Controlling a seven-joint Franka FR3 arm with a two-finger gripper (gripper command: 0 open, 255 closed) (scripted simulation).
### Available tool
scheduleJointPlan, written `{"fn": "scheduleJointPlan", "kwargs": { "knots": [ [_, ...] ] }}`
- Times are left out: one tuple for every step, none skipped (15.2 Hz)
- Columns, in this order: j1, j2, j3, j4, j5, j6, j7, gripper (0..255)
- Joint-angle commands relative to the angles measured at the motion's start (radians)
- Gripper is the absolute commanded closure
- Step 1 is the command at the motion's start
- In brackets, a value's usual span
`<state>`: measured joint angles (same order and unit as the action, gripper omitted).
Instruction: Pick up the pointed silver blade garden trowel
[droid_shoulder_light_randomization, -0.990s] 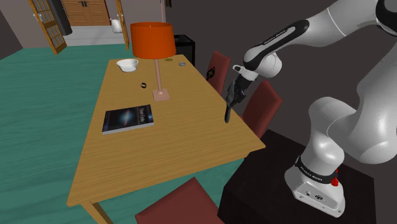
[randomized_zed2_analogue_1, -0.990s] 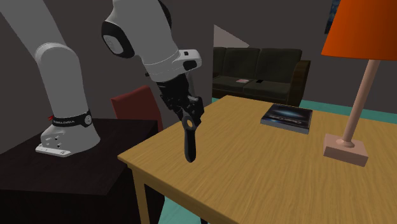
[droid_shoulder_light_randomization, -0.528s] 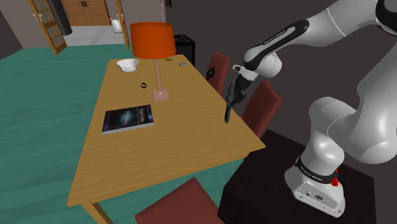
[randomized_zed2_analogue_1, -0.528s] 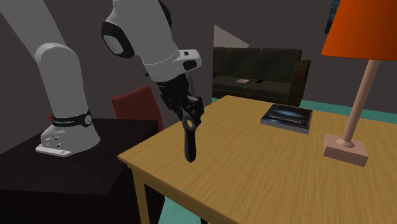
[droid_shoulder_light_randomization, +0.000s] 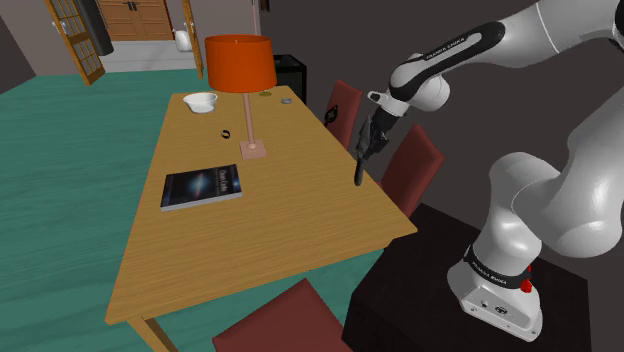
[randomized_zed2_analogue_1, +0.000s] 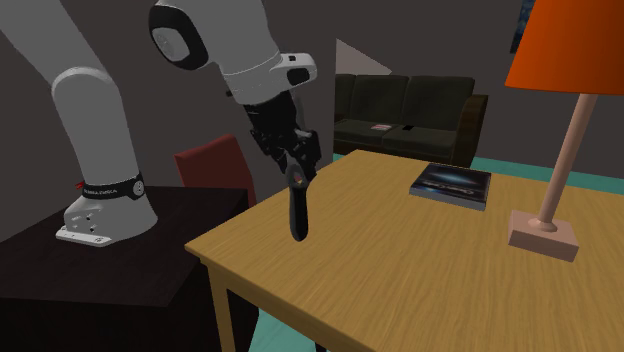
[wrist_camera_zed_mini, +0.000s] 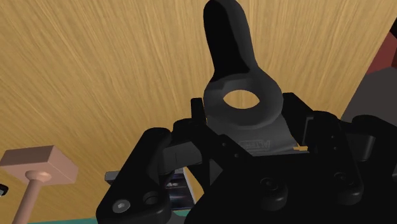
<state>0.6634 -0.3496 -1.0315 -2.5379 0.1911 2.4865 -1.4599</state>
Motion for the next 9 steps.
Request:
{"fn": "scheduleJointPlan", "kwargs": {
  "knots": [
    [-0.032,-0.023,0.034,0.007,-0.029,-0.026,0.031,255],
    [-0.044,-0.033,0.047,0.012,-0.040,-0.039,0.043,255],
    [-0.055,-0.042,0.060,0.018,-0.051,-0.052,0.055,255],
    [-0.066,-0.051,0.072,0.024,-0.060,-0.065,0.067,255],
    [-0.075,-0.060,0.084,0.029,-0.069,-0.079,0.077,255],
    [-0.084,-0.068,0.095,0.036,-0.077,-0.092,0.088,255],
    [-0.093,-0.076,0.105,0.042,-0.085,-0.105,0.098,255],
    [-0.094,-0.077,0.107,0.043,-0.086,-0.107,0.099,255],
    [-0.094,-0.077,0.107,0.043,-0.086,-0.107,0.099,255]
  ]
}}
